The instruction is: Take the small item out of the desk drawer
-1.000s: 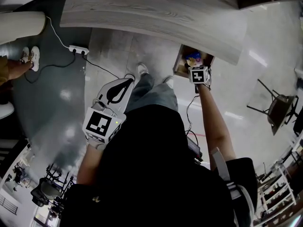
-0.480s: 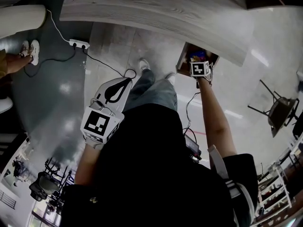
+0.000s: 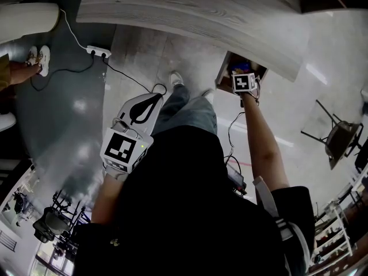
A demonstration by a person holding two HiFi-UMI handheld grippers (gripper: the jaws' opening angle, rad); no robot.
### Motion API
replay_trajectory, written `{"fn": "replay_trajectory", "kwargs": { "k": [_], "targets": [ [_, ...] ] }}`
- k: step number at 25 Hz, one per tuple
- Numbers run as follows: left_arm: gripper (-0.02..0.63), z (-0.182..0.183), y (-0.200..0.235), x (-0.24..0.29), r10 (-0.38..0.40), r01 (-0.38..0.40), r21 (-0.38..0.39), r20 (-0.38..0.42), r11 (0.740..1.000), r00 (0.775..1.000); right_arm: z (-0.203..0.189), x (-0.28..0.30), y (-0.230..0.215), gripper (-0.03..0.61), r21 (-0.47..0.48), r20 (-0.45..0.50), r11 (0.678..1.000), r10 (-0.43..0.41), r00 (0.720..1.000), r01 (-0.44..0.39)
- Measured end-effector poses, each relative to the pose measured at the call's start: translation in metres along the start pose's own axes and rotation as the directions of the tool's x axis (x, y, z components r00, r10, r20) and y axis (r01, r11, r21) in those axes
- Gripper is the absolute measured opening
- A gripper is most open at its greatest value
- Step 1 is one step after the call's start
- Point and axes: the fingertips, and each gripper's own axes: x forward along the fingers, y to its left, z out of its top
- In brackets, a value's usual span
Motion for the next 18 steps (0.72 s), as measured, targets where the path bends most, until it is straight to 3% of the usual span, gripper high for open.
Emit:
{"fn": "replay_trajectory", "kwargs": {
  "k": [7,18],
  "targets": [
    [0.009,0.008,-0.013,-0.004,0.006,-0.006,0.006,0.031,1.000,0.999,-0.003,-0.024,0.000,0.428,-0.031,-0.005,0.999,-0.005,1.000,0.005],
    [0.009,0.037,-0.043,-0.006,0.006,-0.011,0.042,0.123,0.999,0.992,0.007,-0.101,0.023,0.427,-0.107,0.067,0.992,0.073,0.995,-0.066]
  ]
}}
